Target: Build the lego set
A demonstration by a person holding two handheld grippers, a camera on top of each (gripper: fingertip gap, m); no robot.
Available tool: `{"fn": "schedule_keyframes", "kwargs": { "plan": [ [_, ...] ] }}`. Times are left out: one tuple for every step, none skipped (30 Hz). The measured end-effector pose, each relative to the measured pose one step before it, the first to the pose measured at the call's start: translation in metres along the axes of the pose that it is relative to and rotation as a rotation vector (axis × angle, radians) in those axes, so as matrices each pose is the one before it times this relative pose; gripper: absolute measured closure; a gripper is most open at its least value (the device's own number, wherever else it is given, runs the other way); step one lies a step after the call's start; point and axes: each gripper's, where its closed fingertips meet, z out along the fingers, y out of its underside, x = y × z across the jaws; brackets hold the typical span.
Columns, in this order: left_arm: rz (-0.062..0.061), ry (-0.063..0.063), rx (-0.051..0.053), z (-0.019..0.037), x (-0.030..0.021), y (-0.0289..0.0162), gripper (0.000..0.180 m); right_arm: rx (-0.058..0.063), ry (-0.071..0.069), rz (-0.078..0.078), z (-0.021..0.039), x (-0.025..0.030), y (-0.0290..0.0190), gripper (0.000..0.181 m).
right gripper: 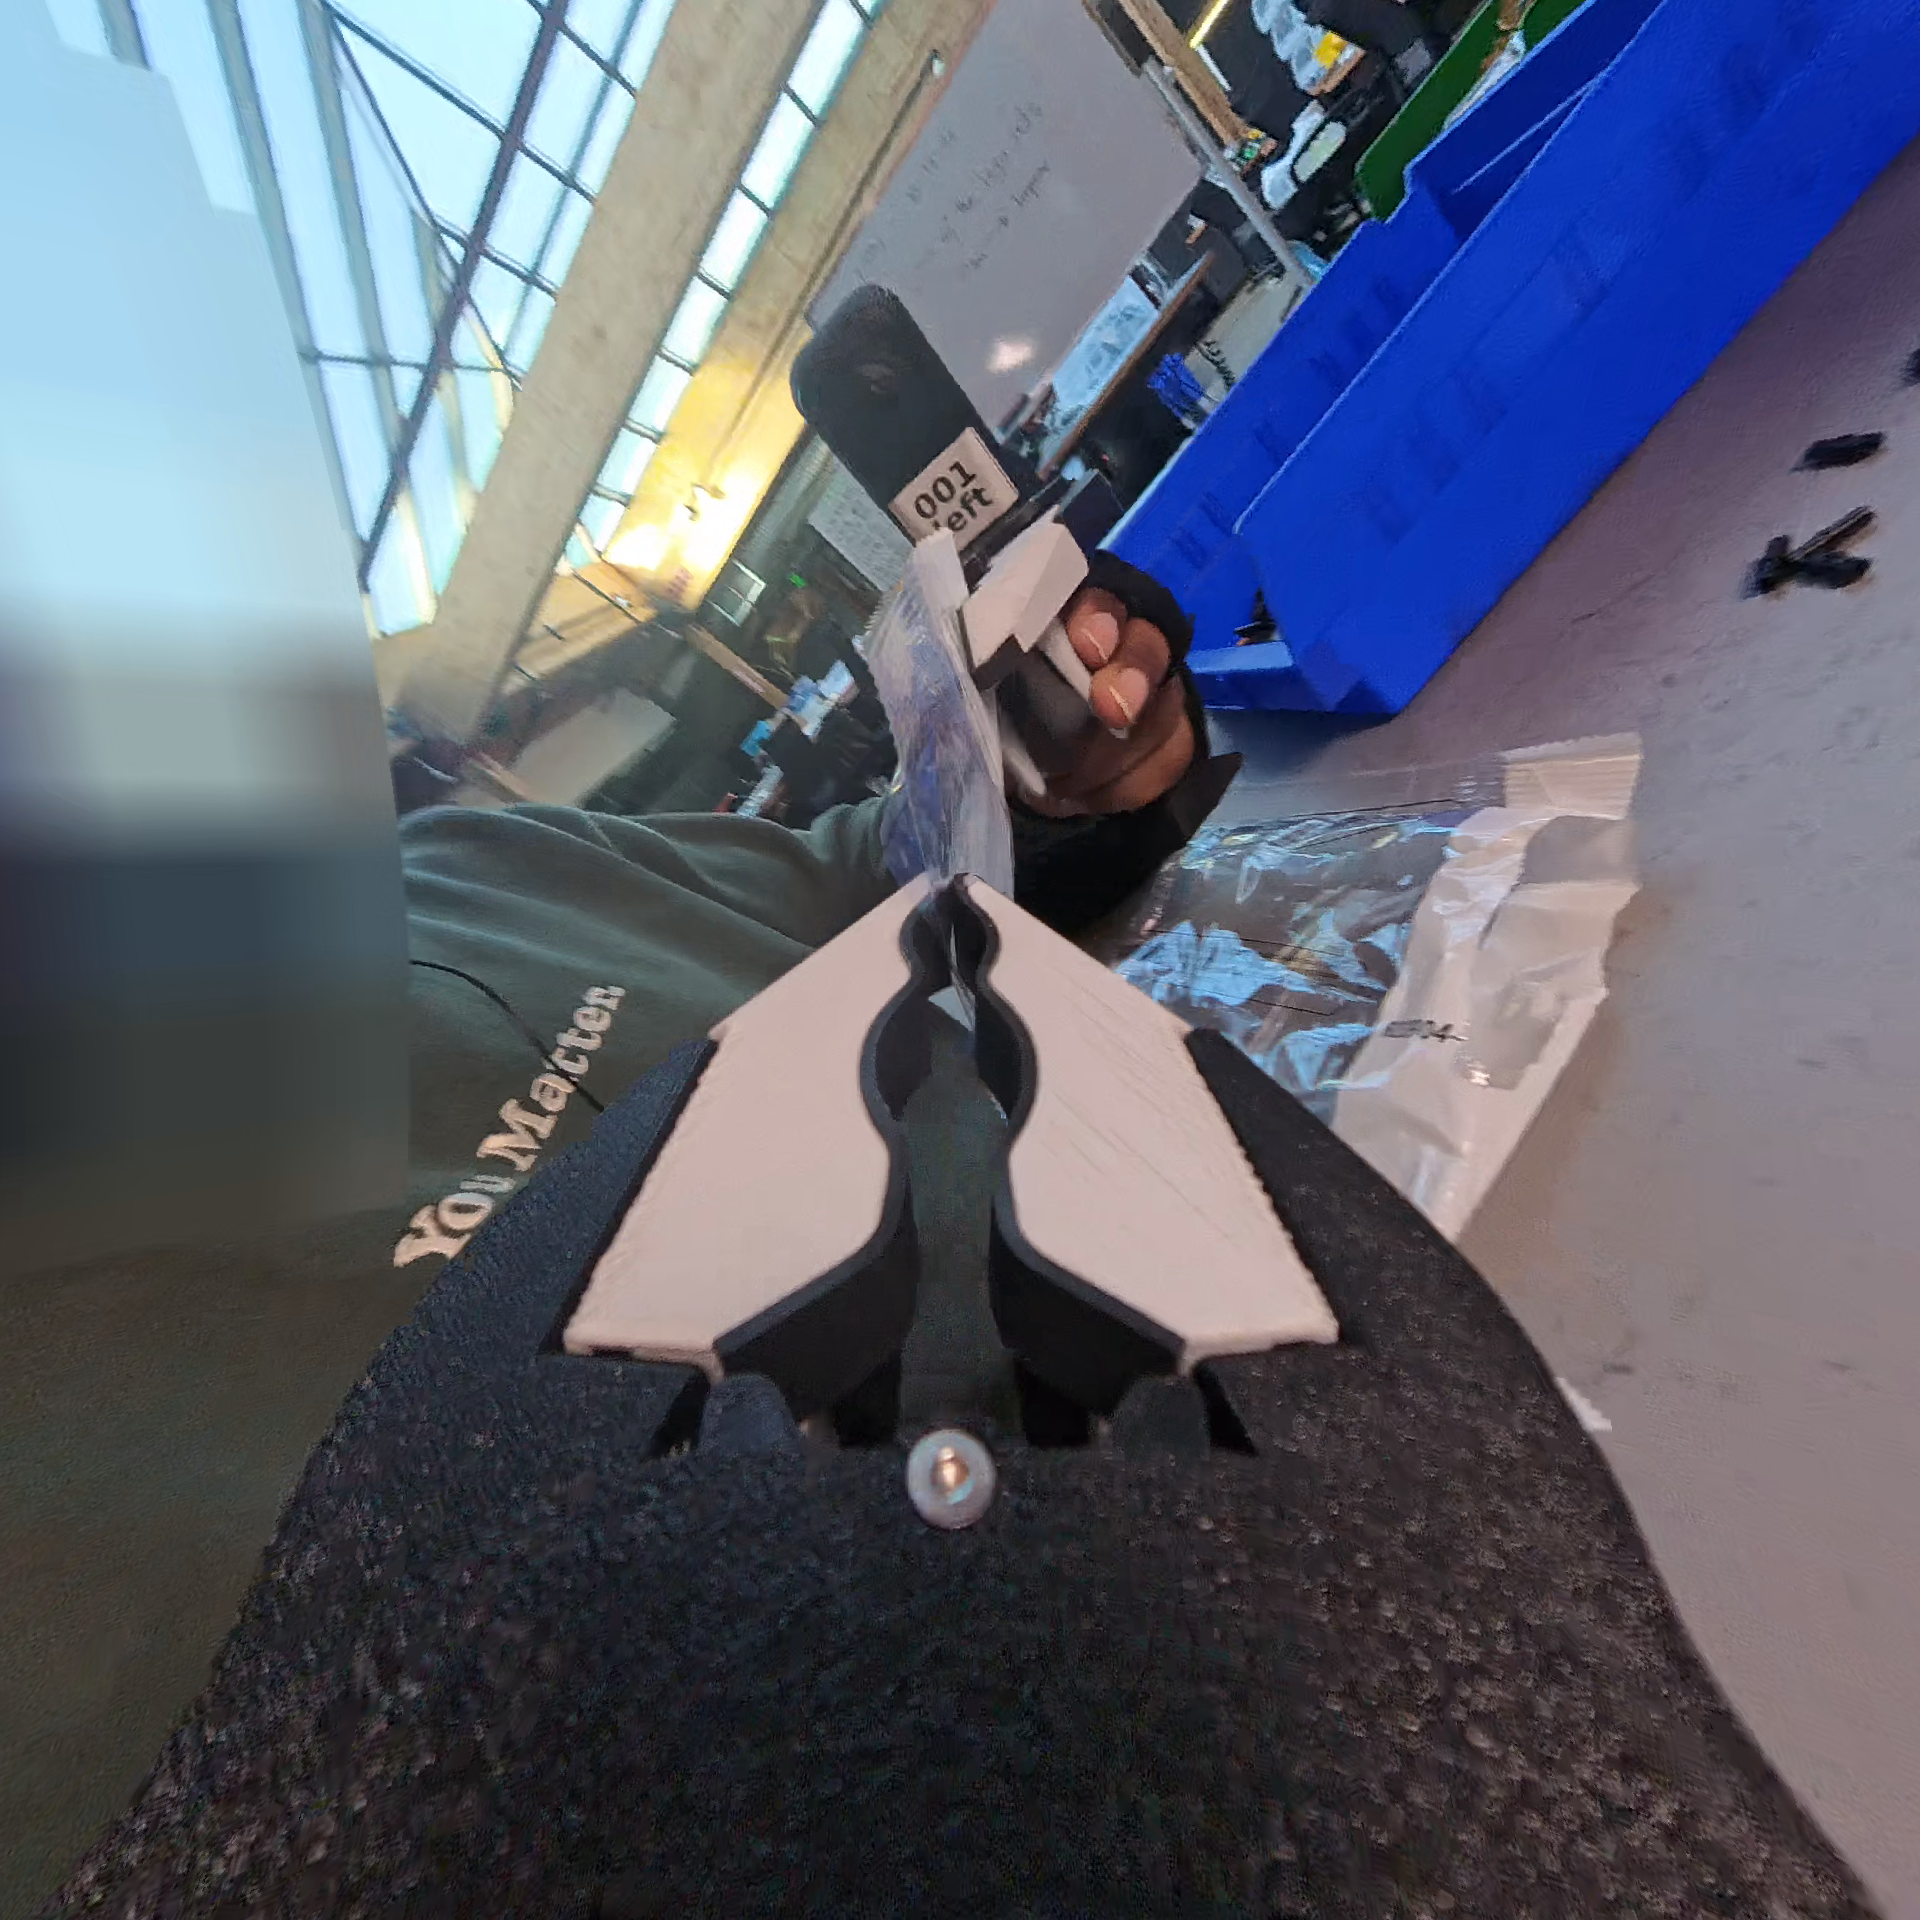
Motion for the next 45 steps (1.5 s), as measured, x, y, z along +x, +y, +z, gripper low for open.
{"fn": "schedule_keyframes", "kwargs": {
  "plan": [
    [0.0237, 0.0222, -0.0024, -0.00191, 0.00411, -0.00181, 0.162, 0.0116, -0.0282, 0.0450, -0.00110, -0.00196, -0.00073, 0.181],
    [0.0136, 0.0440, 0.0006, -0.00236, 0.00777, -0.00249, 0.146, 0.0140, -0.0249, 0.0331, -0.00174, -0.00177, -0.00125, 0.181],
    [0.0147, 0.0387, -0.0040, -0.00249, 0.00760, -0.00191, 0.129, 0.0238, -0.0343, 0.0324, -0.00253, -0.00336, -0.00322, 0.181],
    [0.0313, 0.0303, -0.0126, -0.00233, 0.00748, -0.00022, 0.115, 0.0265, -0.0286, 0.0274, -0.00285, -0.00323, -0.00404, 0.181],
    [0.0505, 0.0229, -0.0204, -0.00173, 0.00799, 0.00142, 0.107, 0.0214, -0.0179, 0.0153, -0.00256, -0.00228, -0.00356, 0.181],
    [0.0678, -0.0065, -0.0395, -0.00024, 0.00442, 0.00426, 0.101, 0.0154, -0.0133, 0.0068, -0.00188, -0.00234, -0.00251, 0.181],
    [0.0864, -0.0405, -0.0728, 0.00188, -0.00059, 0.00896, 0.095, 0.0111, -0.0142, 0.0103, -0.00082, -0.00244, -0.00139, 0.181],
    [0.0985, -0.0507, -0.0951, 0.00371, -0.00210, 0.01170, 0.089, 0.0070, -0.0149, 0.0175, 0.00047, -0.00229, -0.00026, 0.181],
    [0.0911, -0.0484, -0.0879, 0.00498, -0.00208, 0.00969, 0.084, 0.0035, -0.0084, 0.0202, 0.00158, -0.00069, 0.00094, 0.181],
    [0.0658, -0.0461, -0.0509, 0.00521, -0.00256, 0.00348, 0.080, -0.0035, -0.0021, 0.0194, 0.00252, 0.00099, 0.00238, 0.181],
    [0.0316, -0.0321, -0.0013, 0.00413, -0.00198, -0.00358, 0.078, -0.0091, 0.0021, 0.0170, 0.00327, 0.00247, 0.00364, 0.181],
    [0.0017, -0.0127, 0.0298, 0.00274, -0.00105, -0.00715, 0.076, -0.0169, 0.0192, 0.0178, 0.00359, 0.00563, 0.00501, 0.181],
    [-0.0118, 0.0006, 0.0286, 0.00241, -0.00060, -0.00574, 0.075, -0.0165, 0.0232, 0.0138, 0.00360, 0.00654, 0.00518, 0.181],
    [-0.0159, 0.0137, 0.0123, 0.00290, 0.00096, -0.00189, 0.075, -0.0104, 0.0136, 0.0166, 0.00317, 0.00516, 0.00410, 0.181],
    [-0.0159, 0.0186, 0.0046, 0.00306, 0.00211, 0.00046, 0.076, -0.0073, 0.0205, 0.0159, 0.00258, 0.00577, 0.00322, 0.181],
    [-0.0107, 0.0143, 0.0041, 0.00312, 0.00245, 0.00137, 0.078, -0.0066, 0.0225, 0.0085, 0.00210, 0.00514, 0.00262, 0.181],
    [-0.0044, 0.0097, 0.0014, 0.00265, 0.00256, 0.00213, 0.082, -0.0097, 0.0246, 0.0096, 0.00169, 0.00485, 0.00269, 0.181],
    [-0.0032, 0.0054, 0.0038, 0.00193, 0.00216, 0.00156, 0.088, -0.0088, 0.0321, 0.0031, 0.00128, 0.00502, 0.00228, 0.181],
    [-0.0077, 0.0030, 0.0121, 0.00094, 0.00177, 0.00005, 0.095, -0.0070, 0.0281, -0.0007, 0.00087, 0.00391, 0.00182, 0.181],
    [-0.0113, 0.0003, 0.0147, 0.00027, 0.00100, -0.00077, 0.101, -0.0018, 0.0214, 0.0033, 0.00052, 0.00292, 0.00084, 0.181],
    [-0.0091, -0.0042, 0.0092, -0.00010, 0.00010, -0.00006, 0.108, 0.0044, 0.0221, 0.0019, 0.00016, 0.00265, -0.00037, 0.181],
    [-0.0063, -0.0072, 0.0014, 0.00004, -0.00044, 0.00107, 0.111, 0.0035, 0.0186, -0.0029, 0.00015, 0.00198, -0.00060, 0.181],
    [-0.0069, -0.0074, -0.0013, 0.00004, -0.00049, 0.00121, 0.116, 0.0101, 0.0168, -0.0030, 0.00001, 0.00172, -0.00151, 0.181],
    [-0.0083, -0.0057, 0.0025, 0.00009, -0.00018, 0.00072, 0.122, 0.0072, 0.0143, -0.0036, 0.00033, 0.00146, -0.00121, 0.181],
    [-0.0074, -0.0048, 0.0070, -0.00014, 0.00011, 0.00002, 0.132, 0.0012, 0.0164, -0.0108, 0.00072, 0.00161, -0.00006, 0.181],
    [-0.0069, -0.0034, 0.0077, -0.00040, 0.00021, -0.00001, 0.141, 0.0044, 0.0158, -0.0103, 0.00099, 0.00146, -0.00019, 0.181],
    [-0.0090, 0.0010, 0.0053, -0.00026, 0.00071, 0.00044, 0.150, 0.0015, 0.0106, -0.0063, 0.00105, 0.00104, 0.00030, 0.181],
    [-0.0077, 0.0051, 0.0033, -0.00056, 0.00084, 0.00074, 0.159, 0.0019, 0.0171, -0.0136, 0.00062, 0.00203, -0.00006, 0.181],
    [-0.0086, -0.0022, 0.0018, -0.00109, -0.00071, 0.00119, 0.163, 0.0053, 0.0113, -0.0183, -0.00028, 0.00142, -0.00117, 0.181],
    [-0.0183, -0.0054, 0.0052, -0.00174, -0.00204, 0.00076, 0.169, 0.0083, 0.0038, -0.0140, -0.00135, 0.00069, -0.00202, 0.181],
    [-0.0302, -0.0005, 0.0161, -0.00217, -0.00227, -0.00055, 0.172, 0.0115, -0.0017, -0.0182, -0.00183, -0.00057, -0.00259, 0.181],
    [-0.0421, 0.0035, 0.0344, -0.00262, -0.00247, -0.00300, 0.175, 0.0110, -0.0091, -0.0372, -0.00115, -0.00293, -0.00187, 0.181],
    [-0.0541, 0.0101, 0.0472, -0.00265, -0.00225, -0.00508, 0.176, 0.0104, -0.0148, -0.0570, -0.00028, -0.00487, -0.00123, 0.181],
    [-0.0595, 0.0132, 0.0527, -0.00265, -0.00231, -0.00647, 0.177, 0.0056, -0.0199, -0.0742, -0.00013, -0.00609, -0.00071, 0.181],
    [-0.0587, 0.0085, 0.0567, -0.00299, -0.00279, -0.00753, 0.177, 0.0072, -0.0248, -0.0794, -0.00132, -0.00684, -0.00185, 0.181],
    [-0.0575, 0.0050, 0.0582, -0.00386, -0.00360, -0.00832, 0.178, 0.0247, -0.0246, -0.0748, -0.00341, -0.00646, -0.00585, 0.180],
    [-0.0578, 0.0018, 0.0576, -0.00465, -0.00416, -0.00883, 0.178, 0.0383, -0.0275, -0.0743, -0.00586, -0.00669, -0.00929, 0.170],
    [-0.0537, -0.0048, 0.0541, -0.00474, -0.00490, -0.00848, 0.178, 0.0361, -0.0225, -0.0664, -0.00730, -0.00585, -0.01074, 0.154],
    [-0.0457, -0.0110, 0.0467, -0.00401, -0.00497, -0.00757, 0.179, 0.0088, -0.0088, -0.0803, -0.00687, -0.00413, -0.00711, 0.141],
    [-0.0360, -0.0154, 0.0370, -0.00269, -0.00474, -0.00585, 0.179, -0.0268, 0.0250, -0.1116, -0.00462, -0.00055, -0.00088, 0.130],
    [-0.0295, -0.0137, 0.0265, -0.00087, -0.00368, -0.00373, 0.179, -0.0462, 0.0561, -0.1235, -0.00073, 0.00278, 0.00379, 0.117],
    [-0.0271, -0.0092, 0.0171, 0.00121, -0.00246, -0.00145, 0.179, -0.0504, 0.0442, -0.0922, 0.00448, 0.00048, 0.00522, 0.101],
    [-0.0294, 0.0011, 0.0084, 0.00334, -0.00098, 0.00072, 0.179, -0.0344, 0.0219, -0.0510, 0.00845, -0.00287, 0.00314, 0.089],
    [-0.0303, 0.0131, -0.0027, 0.00512, 0.00096, 0.00325, 0.179, 0.0012, 0.0300, -0.0342, 0.00948, -0.00064, -0.00213, 0.086],
    [-0.0176, 0.0129, -0.0143, 0.00614, 0.00127, 0.00514, 0.179, 0.0269, 0.0323, -0.0316, 0.00816, 0.00145, -0.00599, 0.087]
  ]
}}
